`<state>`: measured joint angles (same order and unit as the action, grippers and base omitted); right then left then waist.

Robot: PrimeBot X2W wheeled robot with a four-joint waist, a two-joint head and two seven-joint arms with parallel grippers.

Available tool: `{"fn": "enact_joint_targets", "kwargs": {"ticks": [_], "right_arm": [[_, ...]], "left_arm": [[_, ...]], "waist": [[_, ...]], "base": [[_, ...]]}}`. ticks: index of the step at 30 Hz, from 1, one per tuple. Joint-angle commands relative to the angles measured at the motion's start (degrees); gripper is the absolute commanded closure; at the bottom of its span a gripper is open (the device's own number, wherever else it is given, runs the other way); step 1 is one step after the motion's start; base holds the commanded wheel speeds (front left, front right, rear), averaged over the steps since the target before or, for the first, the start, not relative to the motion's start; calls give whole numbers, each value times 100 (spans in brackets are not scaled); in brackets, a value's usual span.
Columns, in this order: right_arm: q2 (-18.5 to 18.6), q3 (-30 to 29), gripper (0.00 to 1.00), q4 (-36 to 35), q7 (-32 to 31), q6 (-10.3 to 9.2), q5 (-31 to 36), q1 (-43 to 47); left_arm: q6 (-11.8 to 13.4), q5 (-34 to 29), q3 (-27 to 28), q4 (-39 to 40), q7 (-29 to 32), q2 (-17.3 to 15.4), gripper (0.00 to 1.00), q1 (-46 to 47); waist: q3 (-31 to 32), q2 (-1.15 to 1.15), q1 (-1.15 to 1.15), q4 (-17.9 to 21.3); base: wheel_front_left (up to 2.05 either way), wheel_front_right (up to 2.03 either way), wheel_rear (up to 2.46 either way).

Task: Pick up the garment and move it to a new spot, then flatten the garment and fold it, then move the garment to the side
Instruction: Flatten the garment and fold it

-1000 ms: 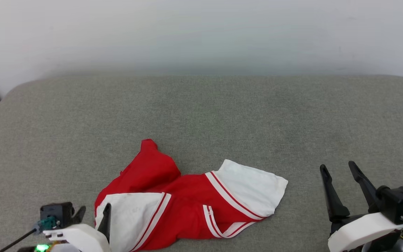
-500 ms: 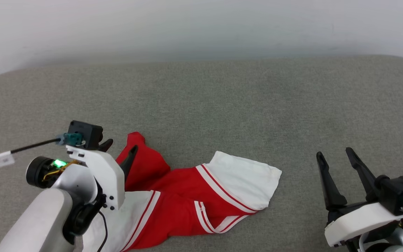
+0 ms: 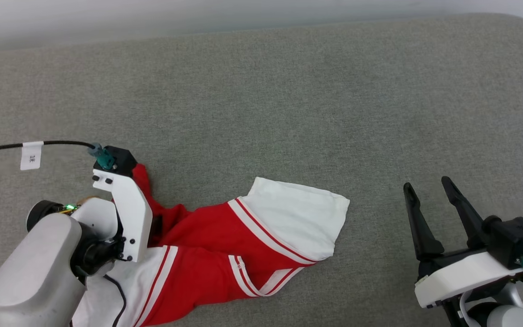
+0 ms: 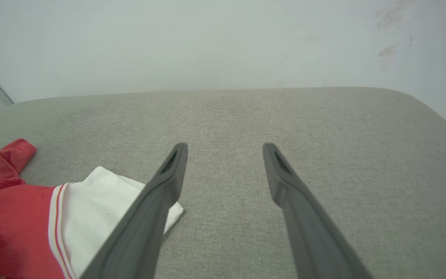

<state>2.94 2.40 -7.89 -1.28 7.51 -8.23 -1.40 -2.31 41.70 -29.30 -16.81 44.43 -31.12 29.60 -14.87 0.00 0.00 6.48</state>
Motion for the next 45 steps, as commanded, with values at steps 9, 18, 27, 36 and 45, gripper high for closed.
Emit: {"fn": "enact_joint_targets", "kwargs": {"ticks": [9, 18, 27, 36, 45], "right_arm": [[-11, -44, 0, 123, 55, -4, -27, -125], [-11, -38, 0, 3, -56, -4, -6, -82], [-11, 41, 0, -36, 25, -4, -108, -216], [-11, 40, 0, 101, 181, -4, -100, -314], [-10, -69, 0, 113, 93, -4, 11, -164]], "left_arm": [[-210, -131, -234, -606, -367, 275, 100, 235], [-393, -1014, -476, -440, -1948, 515, 100, 1334], [-493, -1269, -1021, -1073, -2751, 1208, 100, 2044], [-513, -865, -1342, -2373, -3114, 1669, 0, 1840], [-64, -1124, -1267, -2550, -4369, 1822, 0, 1721]], "waist": [[79, 0, 0, 172], [213, 0, 0, 198], [-146, 0, 0, 484], [-238, 0, 0, 558], [167, 0, 0, 187]], "base": [[0, 0, 0], [0, 0, 0], [0, 0, 0], [0, 0, 0], [0, 0, 0]]}}
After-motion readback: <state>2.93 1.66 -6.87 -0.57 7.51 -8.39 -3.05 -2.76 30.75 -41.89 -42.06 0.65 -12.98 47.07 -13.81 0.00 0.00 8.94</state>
